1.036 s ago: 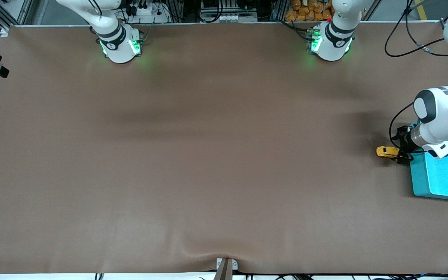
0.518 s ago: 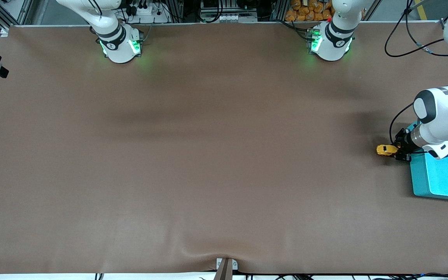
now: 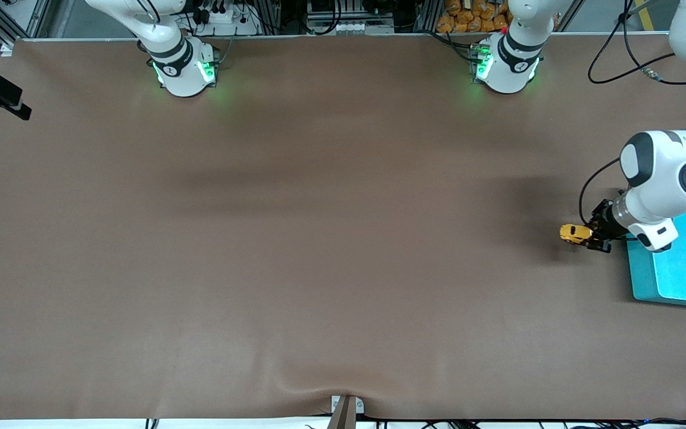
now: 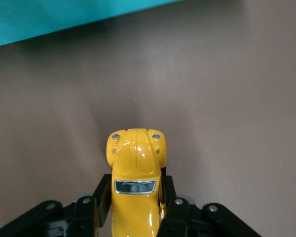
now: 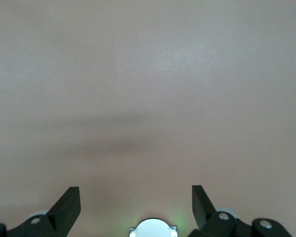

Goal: Wind and store yellow beetle car
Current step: 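Lift the car with the left gripper and carry it over the bin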

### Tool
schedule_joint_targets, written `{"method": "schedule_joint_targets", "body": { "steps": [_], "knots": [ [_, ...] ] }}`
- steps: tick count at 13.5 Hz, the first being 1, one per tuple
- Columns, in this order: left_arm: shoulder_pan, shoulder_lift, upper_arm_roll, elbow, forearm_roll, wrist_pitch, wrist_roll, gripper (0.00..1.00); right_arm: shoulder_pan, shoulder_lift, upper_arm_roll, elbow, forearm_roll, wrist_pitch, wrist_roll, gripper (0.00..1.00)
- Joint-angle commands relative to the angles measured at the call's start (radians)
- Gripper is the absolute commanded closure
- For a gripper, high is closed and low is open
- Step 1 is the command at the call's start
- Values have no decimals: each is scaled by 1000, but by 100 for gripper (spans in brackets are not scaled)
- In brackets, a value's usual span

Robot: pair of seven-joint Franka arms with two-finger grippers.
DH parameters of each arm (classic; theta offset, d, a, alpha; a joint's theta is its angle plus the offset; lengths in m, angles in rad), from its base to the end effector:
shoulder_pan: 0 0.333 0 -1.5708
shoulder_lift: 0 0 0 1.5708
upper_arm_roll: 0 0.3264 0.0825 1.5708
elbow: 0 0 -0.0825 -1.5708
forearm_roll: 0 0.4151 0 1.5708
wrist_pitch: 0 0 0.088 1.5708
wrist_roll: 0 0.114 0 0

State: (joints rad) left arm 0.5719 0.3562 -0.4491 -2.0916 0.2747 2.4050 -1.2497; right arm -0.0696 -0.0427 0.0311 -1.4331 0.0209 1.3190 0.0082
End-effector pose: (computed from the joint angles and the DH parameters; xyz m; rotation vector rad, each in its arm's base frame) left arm 0.6014 0.0793 0.2467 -2.5787 -1.7510 -0.0335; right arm 0.5414 -0.0176 0.6983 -3.1187 0.0660 0.1110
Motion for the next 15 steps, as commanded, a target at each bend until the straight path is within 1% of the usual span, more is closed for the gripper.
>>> {"method": "schedule_joint_targets", "body": {
  "steps": [1,3,5,10,12,14,15],
  "knots": [
    [9,-72,-14,2,26,-76,93,100,8,-13,-7,-58,-9,29,-22,0],
    [16,-77,-14,34,26,-122,180,100,-1,-16,-8,-101,-9,52,-22,0],
    [19,-88,-8,44,24,-145,272,100,-1,-25,-11,-150,-9,94,-19,0],
    [71,-125,-6,47,24,-150,525,100,4,-8,-10,-148,-12,121,-14,0],
    [121,-131,-6,50,24,-150,651,100,7,4,-10,-156,-10,118,-14,0],
    [169,-123,-6,88,24,-150,784,100,11,1,-7,-156,-13,126,-16,0],
    [192,-128,-6,93,24,-152,847,100,13,0,-5,-158,-12,126,-16,0]
  ]
}}
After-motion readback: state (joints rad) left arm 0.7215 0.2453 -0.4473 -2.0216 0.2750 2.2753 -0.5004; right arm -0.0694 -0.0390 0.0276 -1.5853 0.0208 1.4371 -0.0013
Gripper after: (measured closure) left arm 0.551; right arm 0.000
